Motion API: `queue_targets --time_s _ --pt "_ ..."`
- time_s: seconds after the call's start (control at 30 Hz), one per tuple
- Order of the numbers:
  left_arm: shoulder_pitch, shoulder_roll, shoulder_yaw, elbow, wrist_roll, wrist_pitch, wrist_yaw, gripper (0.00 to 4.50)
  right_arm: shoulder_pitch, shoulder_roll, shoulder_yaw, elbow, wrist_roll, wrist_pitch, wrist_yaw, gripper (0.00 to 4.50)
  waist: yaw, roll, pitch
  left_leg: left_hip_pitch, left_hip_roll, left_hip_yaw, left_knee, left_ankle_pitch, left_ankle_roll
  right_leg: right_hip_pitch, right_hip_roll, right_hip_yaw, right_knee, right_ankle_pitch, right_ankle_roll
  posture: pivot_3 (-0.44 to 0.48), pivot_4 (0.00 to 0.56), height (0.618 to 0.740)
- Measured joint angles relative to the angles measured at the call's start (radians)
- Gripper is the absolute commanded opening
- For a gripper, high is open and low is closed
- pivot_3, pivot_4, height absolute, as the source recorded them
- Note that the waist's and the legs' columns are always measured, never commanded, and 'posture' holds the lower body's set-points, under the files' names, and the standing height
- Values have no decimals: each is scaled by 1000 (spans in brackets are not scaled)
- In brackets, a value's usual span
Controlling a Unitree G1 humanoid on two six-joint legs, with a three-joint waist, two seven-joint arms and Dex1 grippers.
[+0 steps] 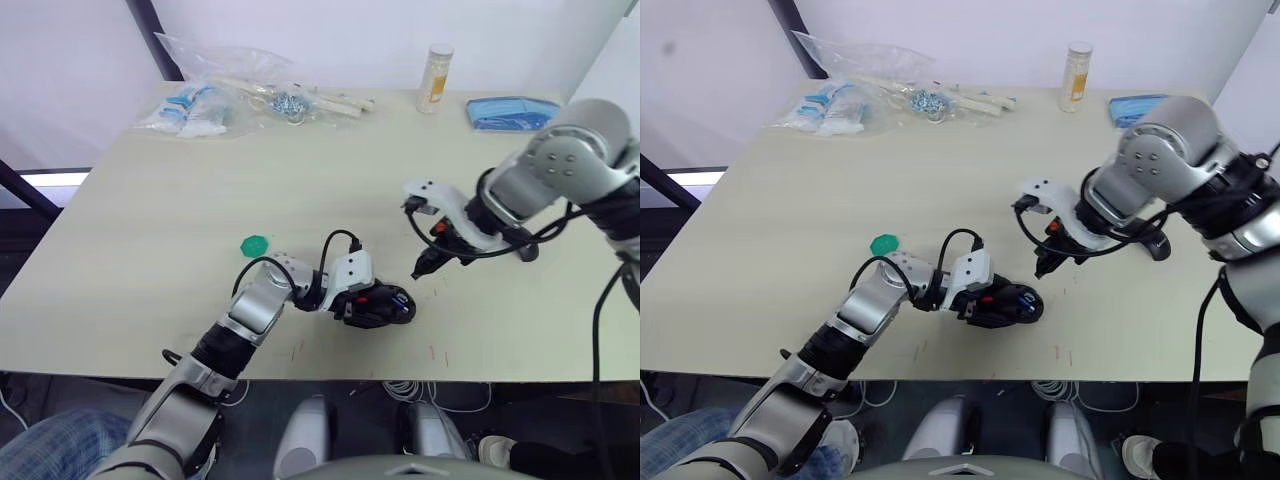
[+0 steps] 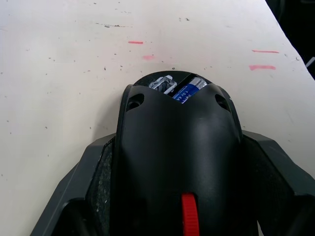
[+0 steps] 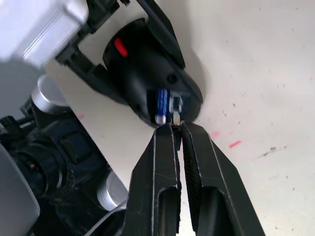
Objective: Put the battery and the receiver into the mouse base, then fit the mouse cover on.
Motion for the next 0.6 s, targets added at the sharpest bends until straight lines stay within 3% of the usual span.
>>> queue_targets --time_s 0.23,0.6 --pt "-11 1 -2 11 0 0 -6 2938 -27 49 99 133 174 0 -207 0 -4 0 0 0 0 0 0 0 0 0 0 0 0 0 0 0 150 740" --pt "-21 0 -4 12 0 20 -9 2938 -12 94 95 183 291 0 -404 0 -8 0 0 -1 0 0 0 0 0 0 0 -1 0 0 0 0 150 740"
